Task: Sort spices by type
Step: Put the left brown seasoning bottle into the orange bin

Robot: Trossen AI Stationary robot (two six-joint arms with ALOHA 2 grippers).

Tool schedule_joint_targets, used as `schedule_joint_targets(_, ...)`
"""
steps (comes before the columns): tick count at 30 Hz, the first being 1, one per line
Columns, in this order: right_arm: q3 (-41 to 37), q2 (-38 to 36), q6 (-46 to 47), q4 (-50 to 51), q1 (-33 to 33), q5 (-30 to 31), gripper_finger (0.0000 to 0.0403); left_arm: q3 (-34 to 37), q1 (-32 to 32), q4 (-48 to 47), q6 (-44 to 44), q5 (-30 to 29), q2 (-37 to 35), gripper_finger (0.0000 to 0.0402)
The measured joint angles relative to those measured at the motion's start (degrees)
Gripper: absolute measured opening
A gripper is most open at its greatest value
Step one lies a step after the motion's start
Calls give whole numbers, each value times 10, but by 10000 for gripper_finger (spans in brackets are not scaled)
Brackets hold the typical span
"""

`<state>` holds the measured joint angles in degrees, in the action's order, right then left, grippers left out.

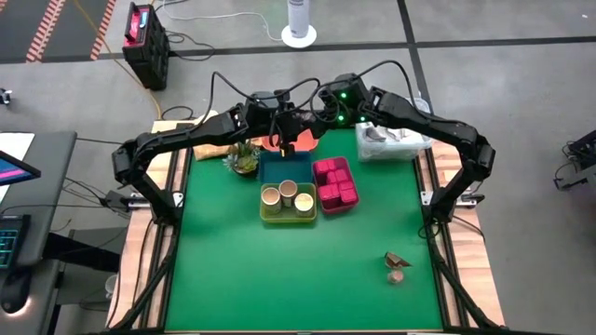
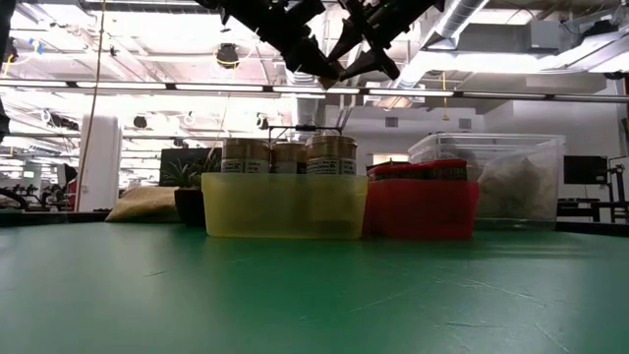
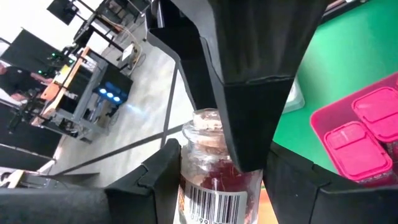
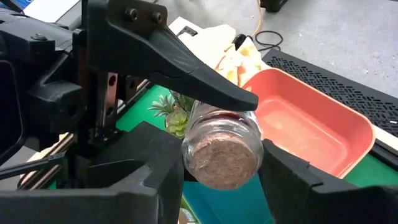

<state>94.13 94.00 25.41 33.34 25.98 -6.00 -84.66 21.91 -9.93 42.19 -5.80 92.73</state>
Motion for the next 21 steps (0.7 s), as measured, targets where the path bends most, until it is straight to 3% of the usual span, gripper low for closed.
schedule_joint_targets(7, 0, 0, -3, 1, -1, -3, 196, 0, -1, -8, -22, -5, 0, 193)
schedule_joint_targets(21, 0, 2, -17, 33, -5, -34, 196, -1, -2, -80, -140, -5, -11, 280)
